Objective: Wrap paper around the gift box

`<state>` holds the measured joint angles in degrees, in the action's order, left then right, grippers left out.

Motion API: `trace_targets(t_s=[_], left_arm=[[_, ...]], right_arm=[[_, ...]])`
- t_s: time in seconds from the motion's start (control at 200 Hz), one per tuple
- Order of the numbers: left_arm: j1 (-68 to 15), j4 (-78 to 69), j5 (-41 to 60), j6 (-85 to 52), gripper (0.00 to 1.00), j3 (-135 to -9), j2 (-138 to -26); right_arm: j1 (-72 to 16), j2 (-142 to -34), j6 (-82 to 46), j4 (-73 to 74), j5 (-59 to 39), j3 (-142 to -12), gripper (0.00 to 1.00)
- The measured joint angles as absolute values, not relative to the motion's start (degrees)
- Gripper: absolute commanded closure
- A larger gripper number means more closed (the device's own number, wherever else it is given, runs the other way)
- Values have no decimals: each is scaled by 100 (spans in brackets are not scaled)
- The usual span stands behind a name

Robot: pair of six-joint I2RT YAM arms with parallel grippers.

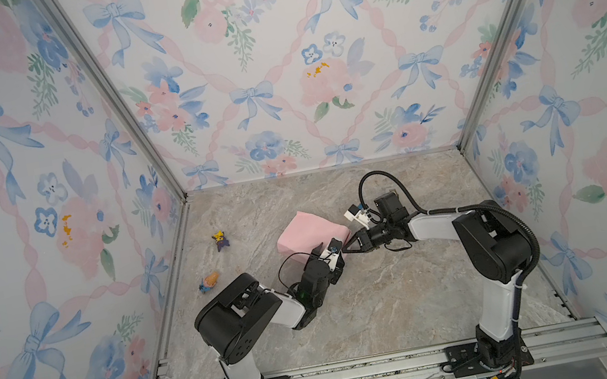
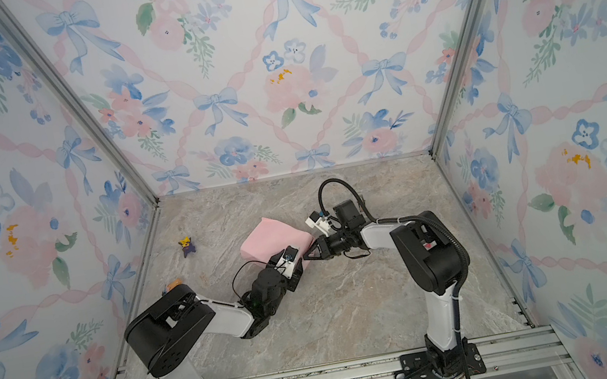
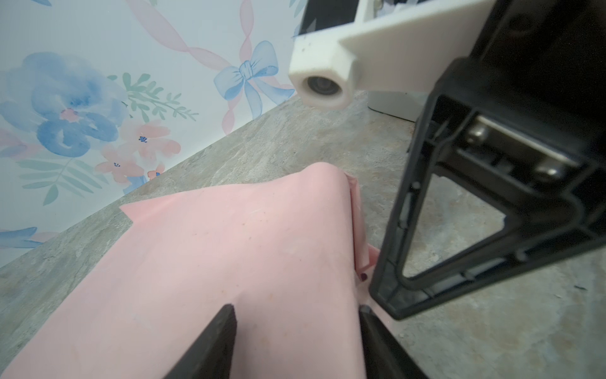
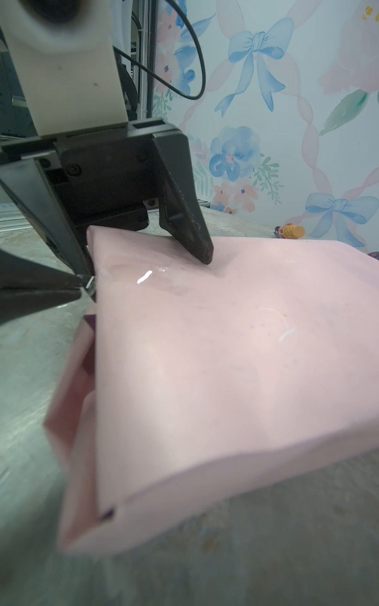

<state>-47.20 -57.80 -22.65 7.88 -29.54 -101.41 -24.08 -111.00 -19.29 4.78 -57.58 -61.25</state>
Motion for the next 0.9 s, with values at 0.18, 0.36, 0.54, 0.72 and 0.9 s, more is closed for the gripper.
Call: trace_targets(t_s=[0.18,0.36,0.54,0.72,0.9], left_arm=[[-4720,-5778,-2265,788,41,-2954,-10141],[-4720,-5776,-2263,788,41,-2956,-10141],[-4716,-5774,-2268,786,41,-2963,-10141],[-4705,-5758,-2268,786,41,-2976,-10141],[-4705,-5758,-2268,786,41,-2976,-10141]], right_arm=[[-2408,-11203,-1981,554,-5693,-6167,100],[-2408,-11286,-2104,709,-5677,-6219,100],[-2408,-11378,-2290,941,-5673,-6219,100],[-2412,-11386,-2355,1017,-5618,-6213,100],[-2405,-11343,-2357,1142,-5465,-6005,97]])
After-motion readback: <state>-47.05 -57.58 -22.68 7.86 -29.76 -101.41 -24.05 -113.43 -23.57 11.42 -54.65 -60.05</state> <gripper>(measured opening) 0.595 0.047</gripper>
